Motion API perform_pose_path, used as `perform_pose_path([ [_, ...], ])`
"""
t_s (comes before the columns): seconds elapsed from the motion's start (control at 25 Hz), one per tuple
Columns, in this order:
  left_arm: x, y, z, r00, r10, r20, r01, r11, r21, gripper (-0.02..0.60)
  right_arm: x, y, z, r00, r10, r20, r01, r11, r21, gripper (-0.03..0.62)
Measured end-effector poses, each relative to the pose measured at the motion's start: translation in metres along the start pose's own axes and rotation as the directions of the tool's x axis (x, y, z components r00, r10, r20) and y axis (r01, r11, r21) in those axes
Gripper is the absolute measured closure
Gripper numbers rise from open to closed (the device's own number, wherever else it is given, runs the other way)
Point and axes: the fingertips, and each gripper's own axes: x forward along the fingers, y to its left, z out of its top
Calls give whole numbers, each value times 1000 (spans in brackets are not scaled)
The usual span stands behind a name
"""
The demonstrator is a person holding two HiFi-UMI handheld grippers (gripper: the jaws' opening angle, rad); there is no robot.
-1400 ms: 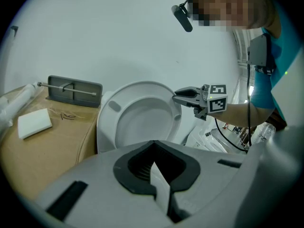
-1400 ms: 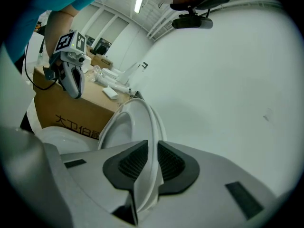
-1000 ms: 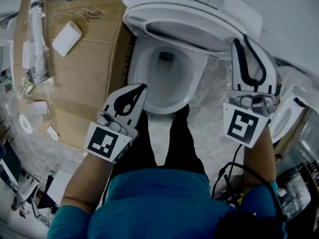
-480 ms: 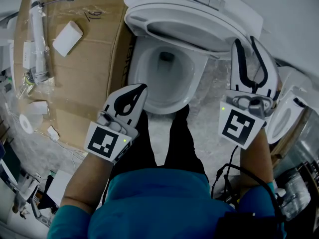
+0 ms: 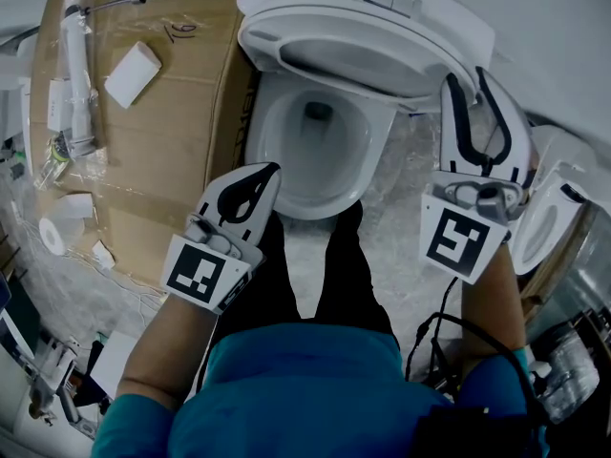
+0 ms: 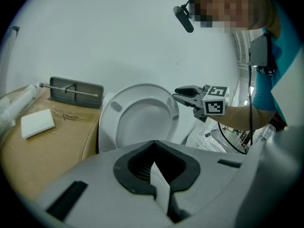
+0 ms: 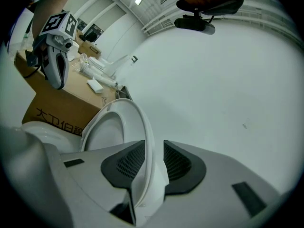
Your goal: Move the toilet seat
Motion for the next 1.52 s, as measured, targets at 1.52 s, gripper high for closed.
perform_pose_path([
  [1.52, -120, -114, 158, 978, -68, 196, 38, 988, 151, 581, -172, -44, 50, 960, 279, 17, -229, 749, 621, 595],
])
